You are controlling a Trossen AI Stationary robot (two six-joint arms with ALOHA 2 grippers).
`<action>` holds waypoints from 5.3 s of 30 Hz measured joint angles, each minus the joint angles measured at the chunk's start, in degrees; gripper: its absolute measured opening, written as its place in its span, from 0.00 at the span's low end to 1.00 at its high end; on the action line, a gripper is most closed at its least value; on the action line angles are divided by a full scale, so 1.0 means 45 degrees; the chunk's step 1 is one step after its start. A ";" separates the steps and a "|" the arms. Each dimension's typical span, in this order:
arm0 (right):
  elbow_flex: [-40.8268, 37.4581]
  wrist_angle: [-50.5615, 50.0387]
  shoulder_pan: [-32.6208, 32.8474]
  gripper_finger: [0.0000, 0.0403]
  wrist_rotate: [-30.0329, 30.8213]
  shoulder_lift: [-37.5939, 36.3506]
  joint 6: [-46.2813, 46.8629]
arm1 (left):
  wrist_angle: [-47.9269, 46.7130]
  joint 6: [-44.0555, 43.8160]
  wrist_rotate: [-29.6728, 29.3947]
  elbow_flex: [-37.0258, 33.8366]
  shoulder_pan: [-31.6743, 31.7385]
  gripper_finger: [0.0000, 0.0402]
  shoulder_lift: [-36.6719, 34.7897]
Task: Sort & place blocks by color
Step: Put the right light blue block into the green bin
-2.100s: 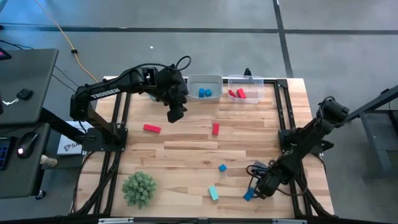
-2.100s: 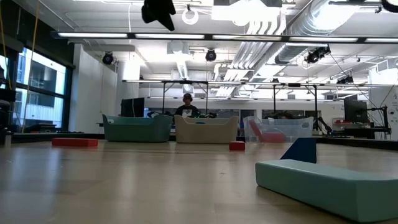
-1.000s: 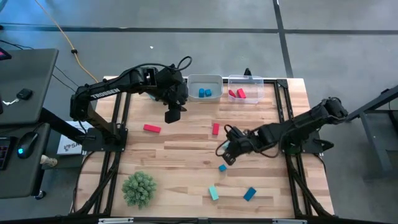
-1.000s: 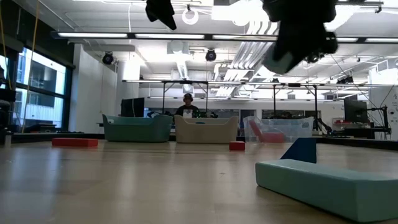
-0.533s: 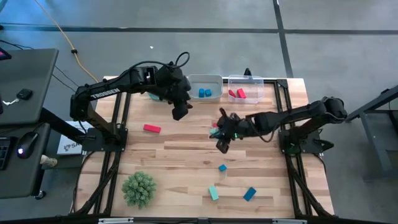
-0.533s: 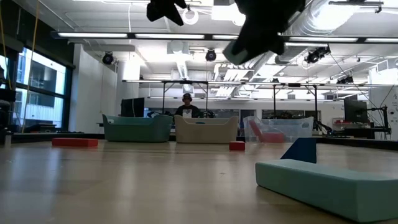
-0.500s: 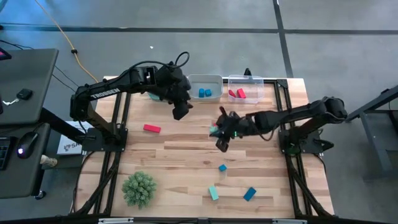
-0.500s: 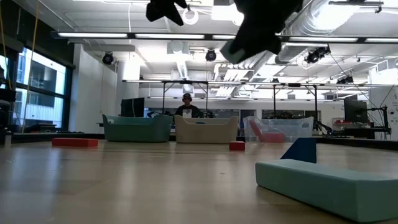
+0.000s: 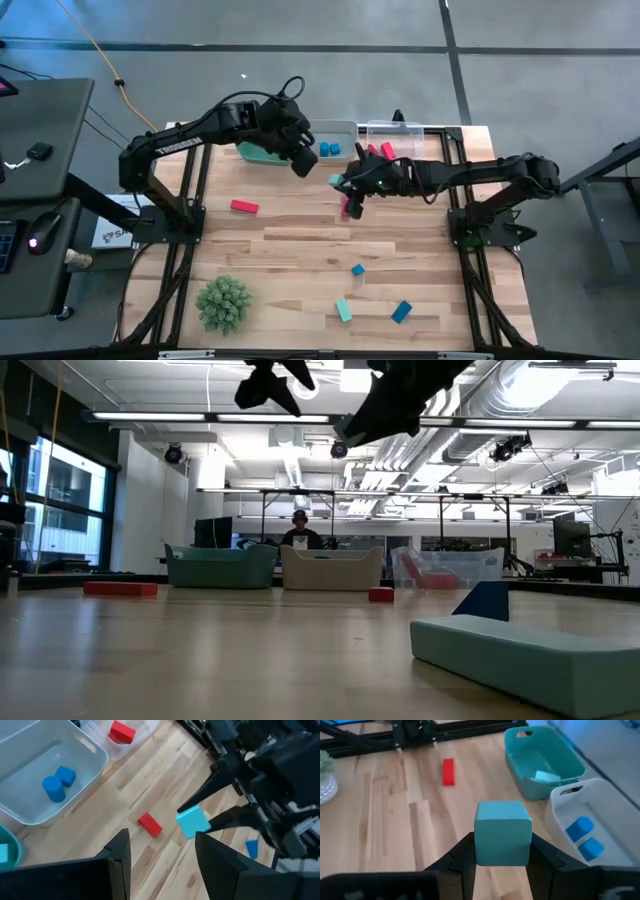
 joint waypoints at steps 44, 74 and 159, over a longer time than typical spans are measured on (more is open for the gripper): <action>0.0000 0.0652 -0.1439 0.27 -0.0500 0.0499 -0.1232 | 0.2094 -0.2300 -0.0324 -0.0016 -0.0138 0.36 0.1963; 0.0267 0.1084 -0.1138 0.27 -0.0219 0.0092 -0.1311 | 0.2032 -0.2496 -0.0407 0.0018 -0.0125 0.36 0.1899; 0.0355 0.0268 -0.1162 0.57 0.0787 0.0015 -0.0958 | 0.0682 0.0504 -0.2458 -0.0021 0.0264 0.04 0.1953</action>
